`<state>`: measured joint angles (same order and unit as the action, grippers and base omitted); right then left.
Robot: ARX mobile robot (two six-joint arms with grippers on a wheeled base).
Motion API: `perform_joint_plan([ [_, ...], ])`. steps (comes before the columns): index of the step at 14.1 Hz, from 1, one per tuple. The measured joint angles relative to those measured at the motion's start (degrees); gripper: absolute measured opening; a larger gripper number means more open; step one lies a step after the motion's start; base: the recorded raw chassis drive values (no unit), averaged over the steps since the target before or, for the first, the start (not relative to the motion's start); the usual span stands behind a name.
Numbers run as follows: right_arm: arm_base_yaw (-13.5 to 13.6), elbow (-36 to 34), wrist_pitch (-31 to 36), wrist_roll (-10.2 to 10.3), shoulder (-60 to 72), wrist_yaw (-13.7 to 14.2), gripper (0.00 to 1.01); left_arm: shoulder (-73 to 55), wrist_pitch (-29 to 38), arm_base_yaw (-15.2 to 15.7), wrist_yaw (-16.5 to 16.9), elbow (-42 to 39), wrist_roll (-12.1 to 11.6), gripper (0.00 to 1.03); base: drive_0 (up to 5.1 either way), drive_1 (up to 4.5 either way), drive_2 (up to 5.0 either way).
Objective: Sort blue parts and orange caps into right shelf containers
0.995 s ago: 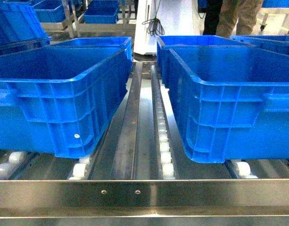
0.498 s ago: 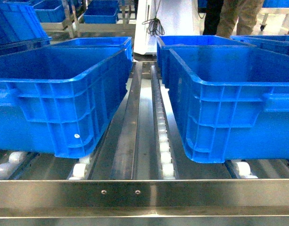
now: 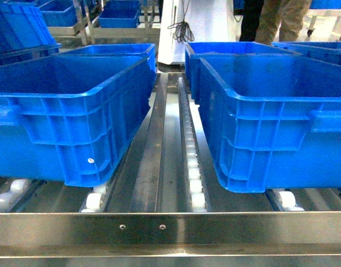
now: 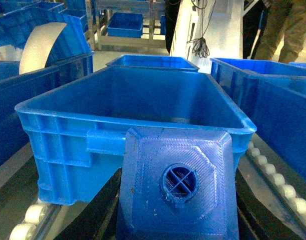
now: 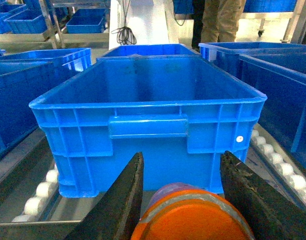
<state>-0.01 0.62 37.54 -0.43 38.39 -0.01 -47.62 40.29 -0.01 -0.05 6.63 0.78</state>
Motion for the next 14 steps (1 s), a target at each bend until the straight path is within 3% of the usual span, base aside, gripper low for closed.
perform_joint_plan([
  [14, 0.00, 0.00, 0.00, 0.00, 0.00, 0.00, 0.41, 0.00, 0.00, 0.00, 0.00, 0.00, 0.02, 0.45, 0.0, 0.00, 0.0],
])
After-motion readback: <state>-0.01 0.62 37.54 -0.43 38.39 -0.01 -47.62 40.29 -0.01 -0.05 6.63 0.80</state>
